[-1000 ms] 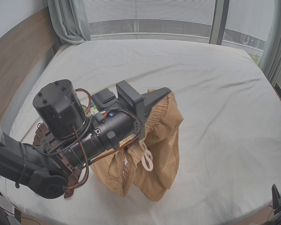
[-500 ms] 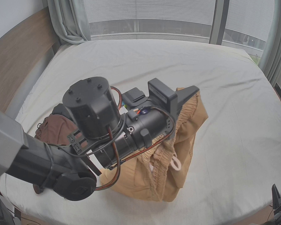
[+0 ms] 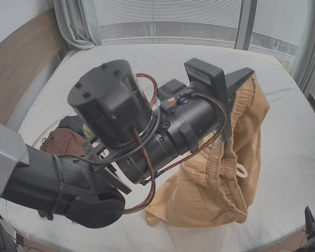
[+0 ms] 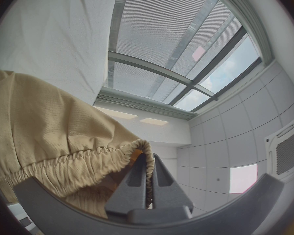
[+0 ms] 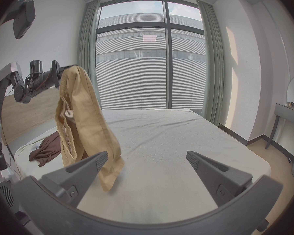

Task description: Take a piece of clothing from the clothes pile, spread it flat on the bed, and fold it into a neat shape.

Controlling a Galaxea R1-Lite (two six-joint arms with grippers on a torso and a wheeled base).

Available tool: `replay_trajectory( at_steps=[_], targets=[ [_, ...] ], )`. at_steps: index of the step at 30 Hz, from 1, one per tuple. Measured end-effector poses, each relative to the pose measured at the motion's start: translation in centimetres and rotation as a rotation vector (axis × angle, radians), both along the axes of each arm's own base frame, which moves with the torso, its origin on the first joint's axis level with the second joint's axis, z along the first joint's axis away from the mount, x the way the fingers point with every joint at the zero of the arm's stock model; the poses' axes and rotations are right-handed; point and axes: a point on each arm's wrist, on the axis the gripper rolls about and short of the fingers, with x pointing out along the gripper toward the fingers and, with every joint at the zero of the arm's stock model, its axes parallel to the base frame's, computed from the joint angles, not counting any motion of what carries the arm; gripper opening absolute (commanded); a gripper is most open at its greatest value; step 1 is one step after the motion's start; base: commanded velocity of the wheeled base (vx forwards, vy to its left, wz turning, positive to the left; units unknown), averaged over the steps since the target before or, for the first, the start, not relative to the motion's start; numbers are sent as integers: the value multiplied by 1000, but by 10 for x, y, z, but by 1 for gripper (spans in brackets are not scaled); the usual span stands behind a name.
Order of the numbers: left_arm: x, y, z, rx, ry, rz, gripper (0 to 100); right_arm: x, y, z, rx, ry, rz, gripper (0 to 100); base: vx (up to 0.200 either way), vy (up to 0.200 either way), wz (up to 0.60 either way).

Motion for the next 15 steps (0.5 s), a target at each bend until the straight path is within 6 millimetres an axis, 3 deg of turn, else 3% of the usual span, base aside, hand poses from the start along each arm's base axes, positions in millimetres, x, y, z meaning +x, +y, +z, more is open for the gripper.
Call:
replay_trajectory(
  at_steps=[6, 15],
  targets=[
    [-6, 6, 14, -110, -20, -25, 0, 0, 0, 0, 1, 0, 0, 100, 0, 0, 0],
    [20, 32, -11, -27, 11, 91, 0, 0, 0, 0, 2, 0, 0, 100, 0, 0, 0]
  ],
)
